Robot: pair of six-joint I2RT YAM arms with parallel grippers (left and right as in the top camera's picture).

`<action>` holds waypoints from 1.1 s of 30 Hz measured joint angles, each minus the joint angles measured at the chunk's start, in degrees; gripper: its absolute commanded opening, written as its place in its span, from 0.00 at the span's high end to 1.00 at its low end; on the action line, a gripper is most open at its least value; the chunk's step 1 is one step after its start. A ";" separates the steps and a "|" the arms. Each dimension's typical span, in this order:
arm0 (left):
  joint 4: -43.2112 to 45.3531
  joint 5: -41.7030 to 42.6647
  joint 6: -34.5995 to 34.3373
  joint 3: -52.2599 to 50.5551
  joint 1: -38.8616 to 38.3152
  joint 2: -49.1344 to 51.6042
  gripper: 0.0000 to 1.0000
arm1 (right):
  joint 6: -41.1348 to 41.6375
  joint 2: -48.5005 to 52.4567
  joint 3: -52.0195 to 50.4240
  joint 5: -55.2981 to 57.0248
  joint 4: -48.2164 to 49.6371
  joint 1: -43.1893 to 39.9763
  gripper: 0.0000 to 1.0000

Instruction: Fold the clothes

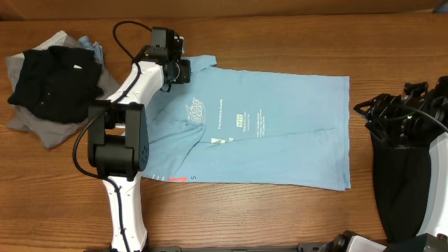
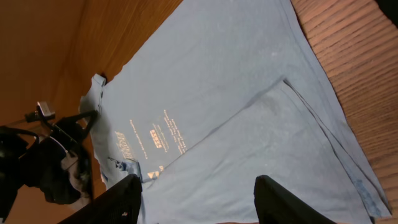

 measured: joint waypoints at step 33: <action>-1.97 -6.47 4.96 1.92 -2.08 1.07 0.59 | 0.02 0.00 0.00 2.80 -0.26 0.00 0.38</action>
